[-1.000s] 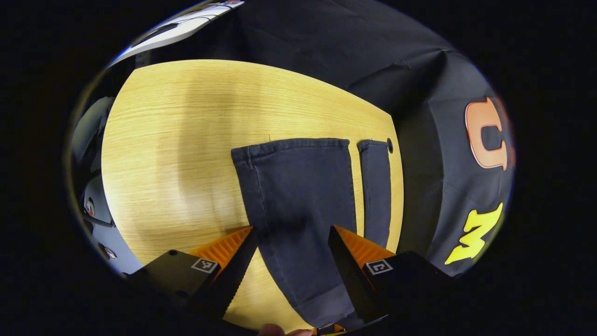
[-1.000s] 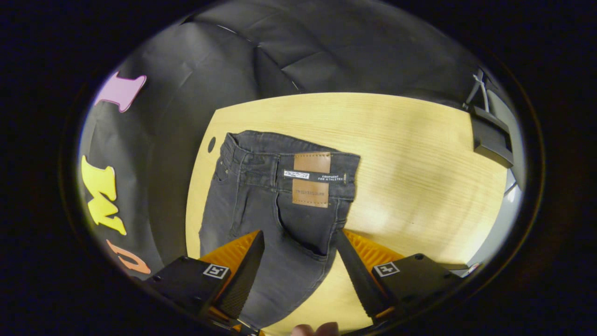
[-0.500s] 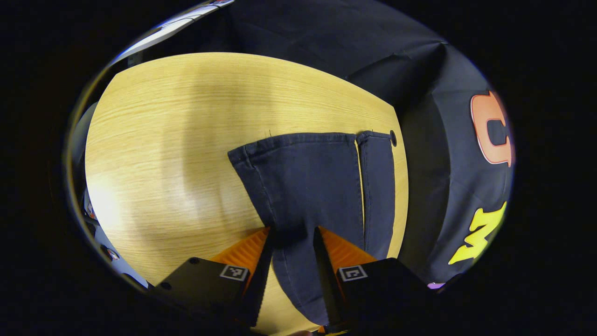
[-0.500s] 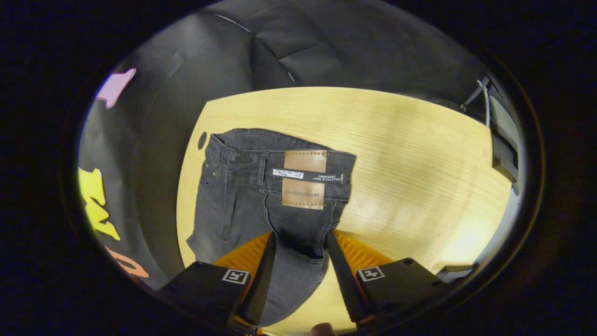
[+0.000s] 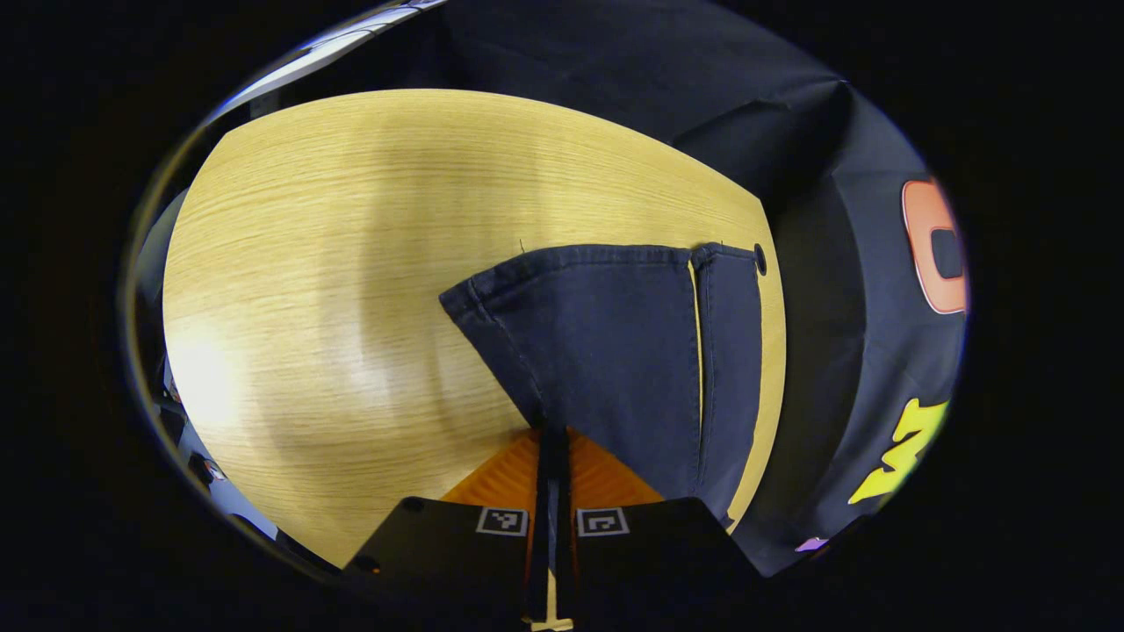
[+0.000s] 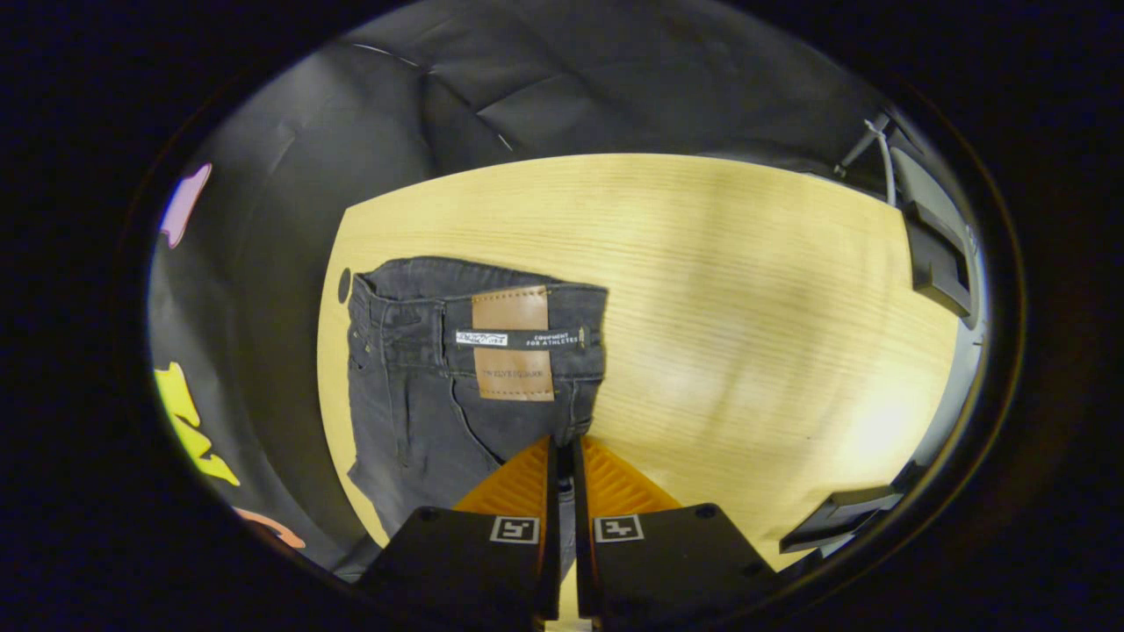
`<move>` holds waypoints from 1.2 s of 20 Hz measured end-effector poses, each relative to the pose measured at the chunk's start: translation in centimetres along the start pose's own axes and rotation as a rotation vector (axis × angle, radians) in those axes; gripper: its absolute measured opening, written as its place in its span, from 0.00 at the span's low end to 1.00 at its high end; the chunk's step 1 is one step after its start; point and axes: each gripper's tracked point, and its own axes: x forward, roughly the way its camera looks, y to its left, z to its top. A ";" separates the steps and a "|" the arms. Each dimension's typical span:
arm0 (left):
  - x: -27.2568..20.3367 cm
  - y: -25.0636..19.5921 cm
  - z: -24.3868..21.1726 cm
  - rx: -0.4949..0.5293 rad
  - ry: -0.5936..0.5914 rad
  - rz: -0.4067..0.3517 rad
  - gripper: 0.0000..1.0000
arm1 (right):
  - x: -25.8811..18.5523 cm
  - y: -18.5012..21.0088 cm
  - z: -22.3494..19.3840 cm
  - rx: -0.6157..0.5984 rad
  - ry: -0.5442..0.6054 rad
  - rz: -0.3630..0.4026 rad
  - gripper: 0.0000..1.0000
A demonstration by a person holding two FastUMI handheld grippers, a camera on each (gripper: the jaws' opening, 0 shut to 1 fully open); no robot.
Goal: Grasp the waist and the cuffs of the jeans and fold them to make the two legs overlap; first hold the waist and fold one-third of the jeans toward the cuffs, then hold the cuffs and fold the remaining one-third in the same direction to finish folding.
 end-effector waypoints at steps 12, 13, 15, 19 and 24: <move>-4.9 -5.3 -0.4 0.012 0.012 -0.139 0.04 | -3.2 2.3 -0.1 -0.043 0.011 0.101 0.01; -5.0 -6.1 -0.4 0.017 0.014 -0.148 0.04 | -3.4 2.8 -0.1 -0.044 0.014 0.111 0.01; -5.1 -8.3 -0.4 0.021 0.020 -0.173 0.04 | -4.1 4.0 -0.1 -0.048 0.021 0.133 0.01; -5.3 -12.1 0.2 0.070 0.022 -0.210 0.04 | -5.8 7.8 0.3 -0.093 0.013 0.193 0.01; -4.4 -16.8 1.6 0.105 0.045 -0.239 0.04 | -5.7 12.7 0.8 -0.142 0.026 0.227 0.01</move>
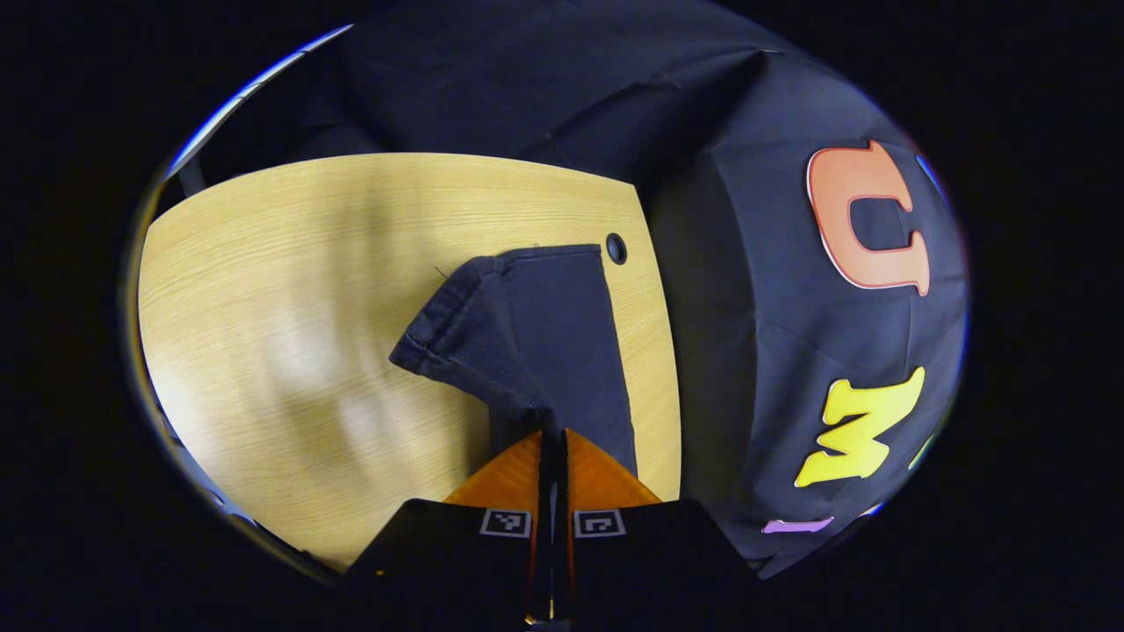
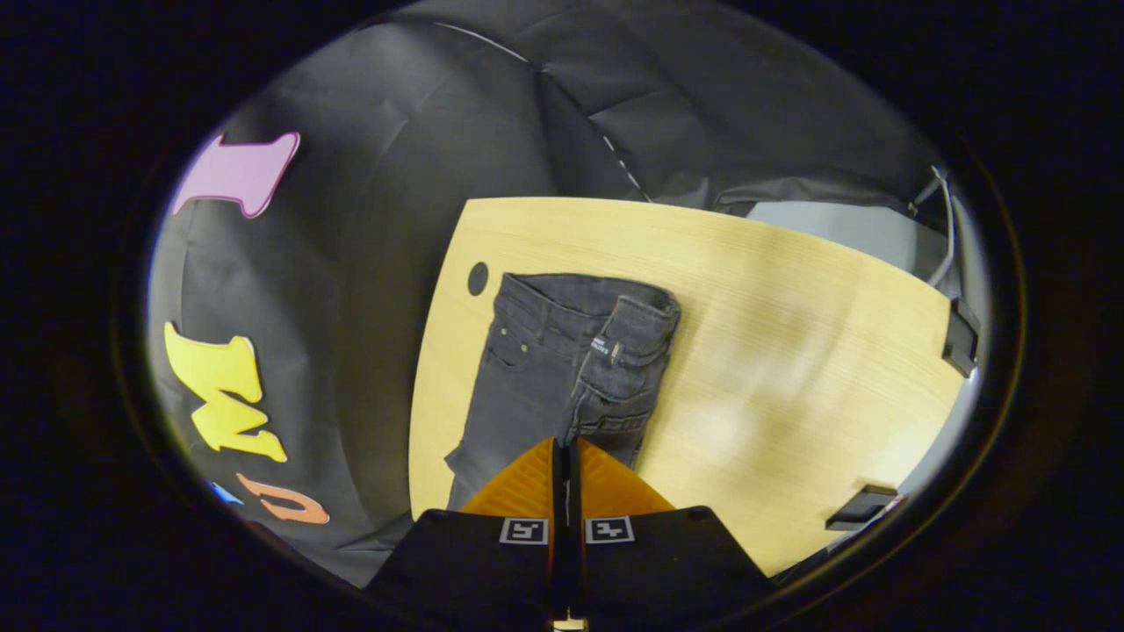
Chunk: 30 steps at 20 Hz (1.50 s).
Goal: Grasp the waist and the cuffs of the jeans and fold them to make the two legs overlap; first hold the waist and fold one-third of the jeans toward the cuffs, then hold the cuffs and fold the remaining one-third in the same direction to finish folding.
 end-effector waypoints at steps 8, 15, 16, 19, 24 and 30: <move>5.7 -6.0 2.6 0.078 0.025 -0.013 0.04 | 3.6 6.3 2.3 -0.049 0.013 0.021 0.01; 12.8 -7.3 5.2 0.143 0.054 -0.006 0.04 | 10.2 9.3 5.3 -0.110 -0.004 0.017 0.01; 13.9 -7.2 5.2 0.159 0.062 -0.008 0.04 | 11.4 9.4 5.6 -0.106 -0.008 0.021 0.05; 16.5 -7.6 5.5 0.183 0.085 -0.021 0.04 | 14.7 9.6 5.8 -0.112 -0.013 0.011 0.01; 19.9 -5.0 5.8 0.193 0.097 0.062 0.04 | 17.1 8.9 6.3 -0.151 -0.014 -0.028 0.01; 20.9 -3.0 5.6 0.155 0.081 0.139 0.06 | 17.6 8.6 6.4 -0.239 -0.015 -0.072 0.01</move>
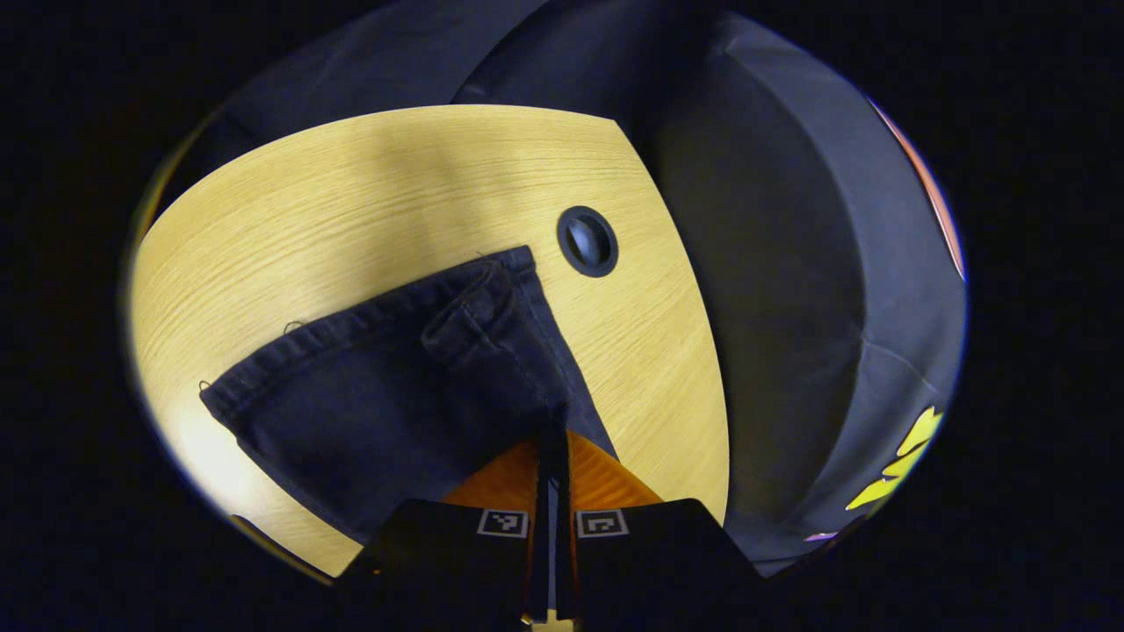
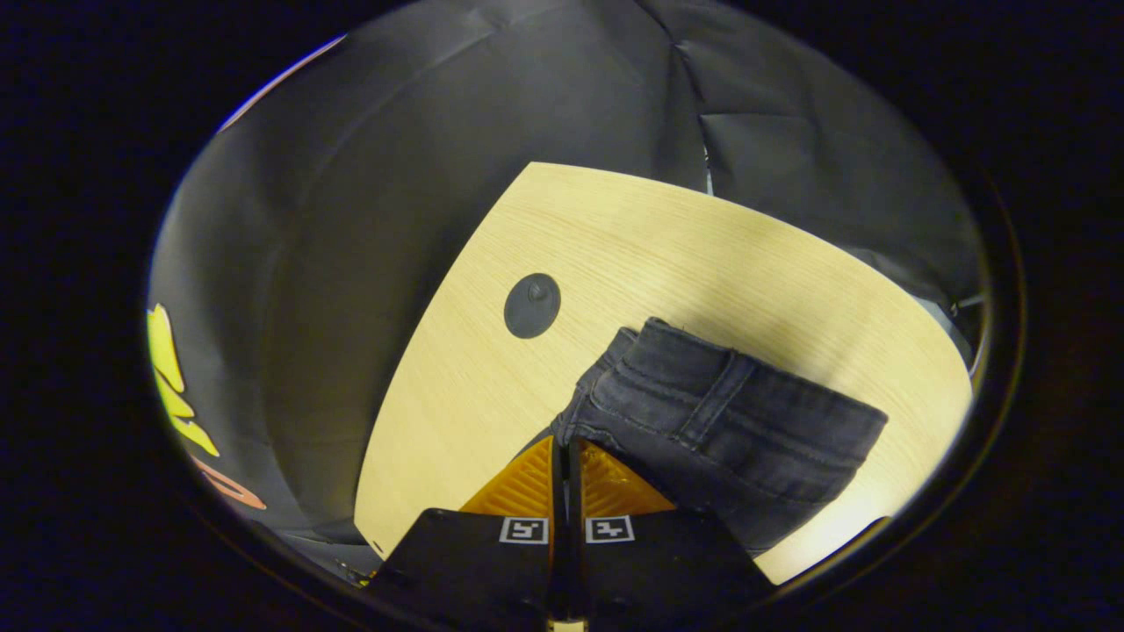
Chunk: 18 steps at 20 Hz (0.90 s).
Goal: Grasp the waist and the cuffs of the jeans and fold them to make the two legs overlap; first hold the waist and fold one-third of the jeans toward the cuffs, then hold the cuffs and fold the remaining one-third in the same direction to finish folding.
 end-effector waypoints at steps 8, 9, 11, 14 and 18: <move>-1.1 -1.6 0.5 0.099 -0.058 0.037 0.98 | 0.2 1.0 0.1 0.025 -0.036 0.021 0.29; -1.9 -2.0 0.5 0.092 -0.066 0.026 0.98 | -0.3 1.2 -0.1 0.021 -0.044 0.026 0.30; -3.9 -3.0 0.6 0.098 -0.090 0.009 0.98 | -2.2 3.1 -0.2 0.027 -0.059 0.093 0.65; -7.8 -5.9 1.3 0.195 -0.170 -0.048 0.99 | -4.7 2.9 0.7 -0.080 -0.127 0.087 0.98; -14.5 -10.4 0.4 0.462 -0.317 -0.114 0.99 | -11.3 4.5 0.6 -0.195 -0.228 0.121 0.98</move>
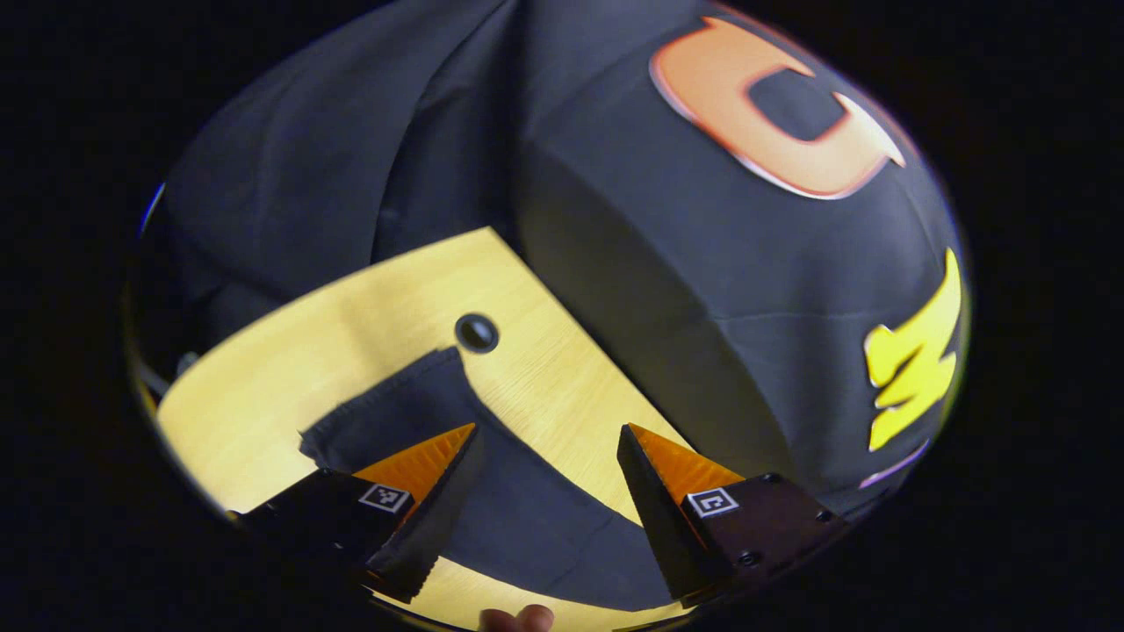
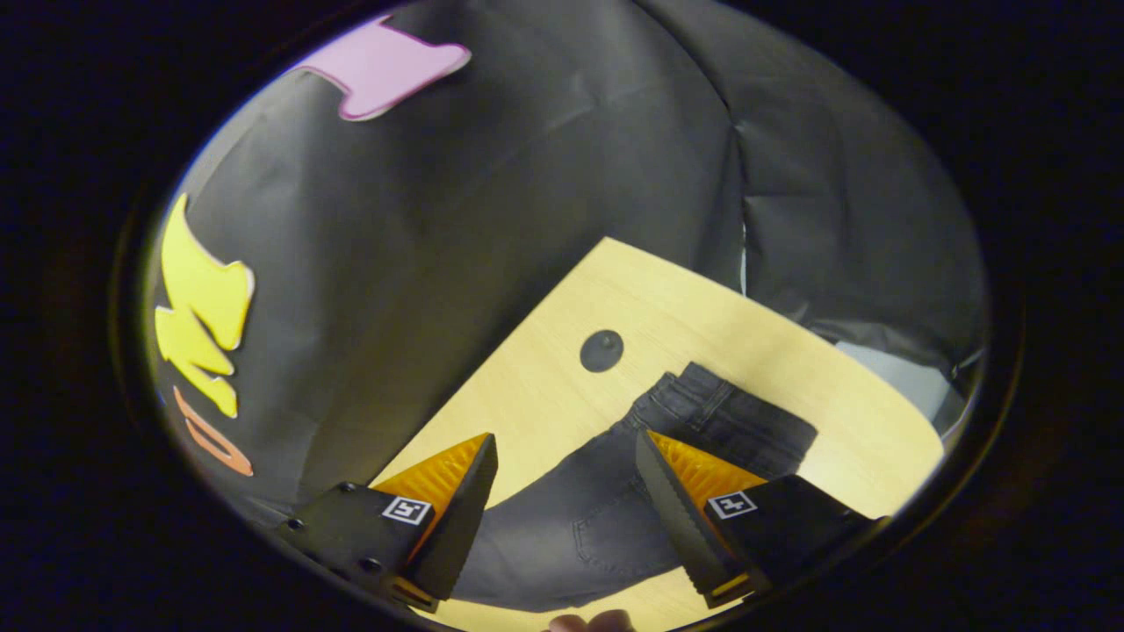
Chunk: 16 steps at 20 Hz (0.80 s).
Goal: Grasp the waist and the cuffs of the jeans and fold them to make the two legs overlap; first hold the waist and fold one-third of the jeans toward the cuffs, then hold the cuffs and fold the remaining one-third in the same direction to finish folding.
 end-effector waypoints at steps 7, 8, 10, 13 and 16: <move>-12.4 -9.5 1.3 0.450 -0.302 -0.142 0.99 | -16.3 4.7 2.4 -0.390 -0.356 0.115 0.98; -13.8 -10.6 0.8 0.487 -0.335 -0.164 0.98 | -18.7 5.5 2.1 -0.445 -0.409 0.141 0.98; -16.1 -11.8 -1.3 0.533 -0.364 -0.205 0.98 | -22.1 6.0 0.4 -0.509 -0.469 0.141 0.98; -18.6 -12.7 -5.5 0.572 -0.371 -0.245 0.98 | -24.7 4.5 -2.1 -0.524 -0.502 0.109 0.98; -20.2 -13.2 -9.1 0.622 -0.402 -0.243 0.98 | -26.1 4.5 -3.5 -0.596 -0.540 0.058 0.98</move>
